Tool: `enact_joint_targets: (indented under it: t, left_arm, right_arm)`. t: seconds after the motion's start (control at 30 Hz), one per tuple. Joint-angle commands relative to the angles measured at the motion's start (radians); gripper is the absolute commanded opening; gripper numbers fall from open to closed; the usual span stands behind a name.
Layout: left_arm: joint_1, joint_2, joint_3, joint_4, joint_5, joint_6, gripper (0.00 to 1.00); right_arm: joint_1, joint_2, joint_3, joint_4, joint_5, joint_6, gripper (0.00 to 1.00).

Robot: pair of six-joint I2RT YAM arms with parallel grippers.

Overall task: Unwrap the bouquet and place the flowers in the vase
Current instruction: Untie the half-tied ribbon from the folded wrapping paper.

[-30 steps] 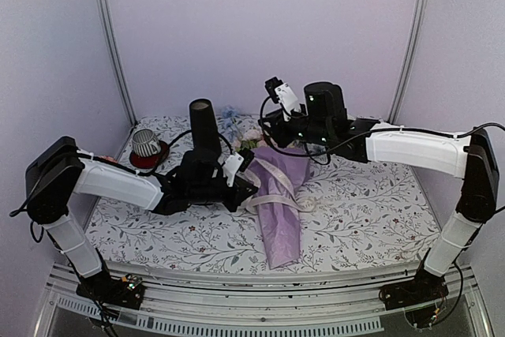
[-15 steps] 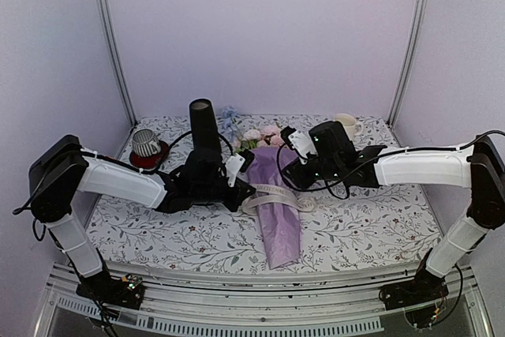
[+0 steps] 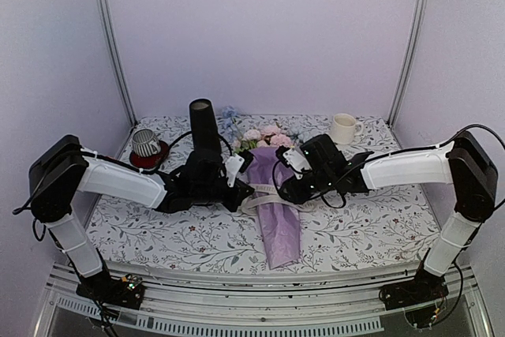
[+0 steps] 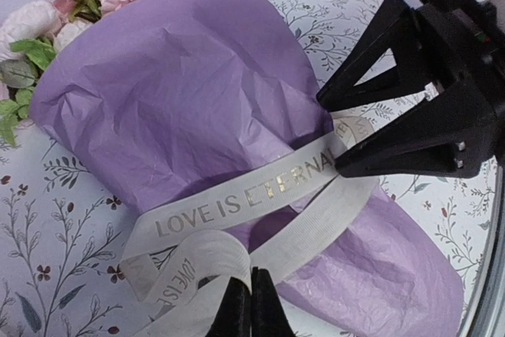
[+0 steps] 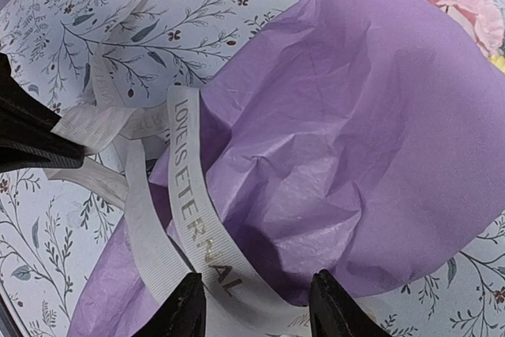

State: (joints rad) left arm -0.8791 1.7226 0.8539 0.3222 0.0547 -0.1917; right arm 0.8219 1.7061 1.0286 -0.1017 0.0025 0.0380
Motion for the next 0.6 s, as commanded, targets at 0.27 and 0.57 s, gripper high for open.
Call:
enact_joint_targets:
  t: [0.27, 0.57]
  left_arm:
    - [-0.007, 0.01, 0.025, -0.01, -0.007, -0.001, 0.0]
    - [-0.006, 0.012, 0.026, -0.012, -0.01, 0.0, 0.0]
  right_arm:
    - [-0.005, 0.103, 0.104, -0.068, -0.09, 0.013, 0.42]
    - [-0.005, 0.052, 0.161, -0.101, -0.128, 0.007, 0.04]
